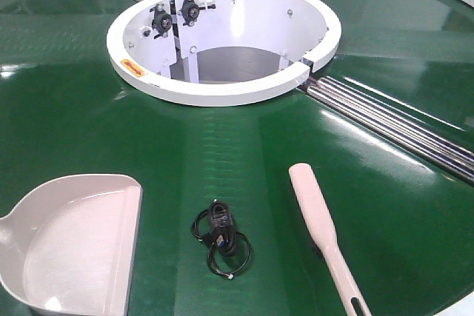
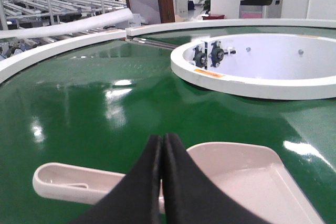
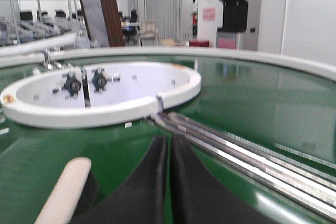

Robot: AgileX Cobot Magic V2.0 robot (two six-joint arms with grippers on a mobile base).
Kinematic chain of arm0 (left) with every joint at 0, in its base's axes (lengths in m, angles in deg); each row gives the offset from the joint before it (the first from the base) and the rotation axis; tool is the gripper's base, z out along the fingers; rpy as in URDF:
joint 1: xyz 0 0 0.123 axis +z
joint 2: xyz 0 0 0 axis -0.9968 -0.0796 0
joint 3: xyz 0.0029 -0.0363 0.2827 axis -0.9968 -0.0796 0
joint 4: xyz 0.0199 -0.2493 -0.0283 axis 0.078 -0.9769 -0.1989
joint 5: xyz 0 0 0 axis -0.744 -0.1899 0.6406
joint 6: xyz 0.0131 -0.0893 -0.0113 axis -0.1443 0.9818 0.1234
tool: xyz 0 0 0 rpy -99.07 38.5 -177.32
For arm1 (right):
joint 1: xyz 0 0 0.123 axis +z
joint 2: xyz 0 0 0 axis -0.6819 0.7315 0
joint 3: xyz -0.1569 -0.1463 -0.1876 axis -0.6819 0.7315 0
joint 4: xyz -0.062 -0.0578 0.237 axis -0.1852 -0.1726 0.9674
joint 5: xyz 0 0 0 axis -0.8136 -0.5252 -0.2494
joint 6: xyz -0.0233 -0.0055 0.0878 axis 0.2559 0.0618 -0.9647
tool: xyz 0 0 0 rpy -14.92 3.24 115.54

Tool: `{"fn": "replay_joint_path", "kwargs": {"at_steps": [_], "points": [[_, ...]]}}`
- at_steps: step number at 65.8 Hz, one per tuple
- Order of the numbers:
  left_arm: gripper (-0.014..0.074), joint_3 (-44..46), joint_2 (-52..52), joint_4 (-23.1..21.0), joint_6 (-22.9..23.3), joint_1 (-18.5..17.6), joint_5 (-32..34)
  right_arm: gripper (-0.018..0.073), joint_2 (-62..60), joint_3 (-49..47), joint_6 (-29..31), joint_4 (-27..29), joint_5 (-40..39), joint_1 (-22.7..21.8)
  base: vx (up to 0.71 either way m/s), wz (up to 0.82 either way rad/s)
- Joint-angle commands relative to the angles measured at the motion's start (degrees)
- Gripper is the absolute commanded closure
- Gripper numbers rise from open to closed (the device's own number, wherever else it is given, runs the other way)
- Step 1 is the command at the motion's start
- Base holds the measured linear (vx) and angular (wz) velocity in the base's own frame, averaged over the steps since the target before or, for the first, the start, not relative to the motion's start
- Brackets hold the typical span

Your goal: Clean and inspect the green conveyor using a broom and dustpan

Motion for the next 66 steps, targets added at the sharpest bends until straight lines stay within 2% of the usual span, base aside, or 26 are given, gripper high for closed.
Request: {"fn": "replay_joint_path", "kwargs": {"at_steps": [1,12,17,23,27,40,49,54,61,66], "points": [[0.0619,-1.26,0.86,-0.48,0.77,0.24,7.39,0.0561,-0.53,0.67,0.34,-0.09,-8.73,-0.27,0.0,0.0],[0.0619,-1.15,0.86,-0.55,2.1,0.19,18.09,0.0561,-0.53,0.32,0.25,0.56,-14.66,-0.27,0.0,0.0],[0.0619,-0.66,0.86,-0.55,6.53,0.19,24.83,0.0561,-0.48,-1.38,0.31,1.33,-14.6,-0.27,0.0,0.0],[0.0619,-0.5,0.69,-0.73,11.13,0.19,36.69,0.0561,-0.48,-5.05,0.31,1.08,-14.25,-0.27,0.0,0.0],[0.0619,1.3,0.64,-1.64,12.84,0.19,38.38,0.0561,-0.06,-8.28,0.61,0.59,-12.8,-0.27,0.0,0.0],[0.0619,17.1,-5.0,-0.31,12.6,0.19,25.34,0.0561,7.73,-22.82,0.98,-0.18,-4.88,-0.27,0.0,0.0],[0.0619,29.52,-13.17,4.08,12.6,0.19,15.61,0.0561,20.48,-35.09,1.04,-0.18,-0.58,-0.27,0.0,0.0],[0.0611,34.67,-18.0,4.07,12.6,0.19,11.14,0.0561,27.6,-40.6,1.04,-0.18,3.11,-0.27,0.0,0.0],[0.0582,40.49,-24.92,3.98,12.76,0.13,6.27,0.0561,38.0,-47.03,0.93,-0.12,8.7,-0.27,0.0,0.0],[0.0529,42.94,-29.65,3.98,12.58,0.13,1.73,0.0559,44.3,-50.19,0.93,-0.06,11.89,-0.27,0.0,0.0]]}}
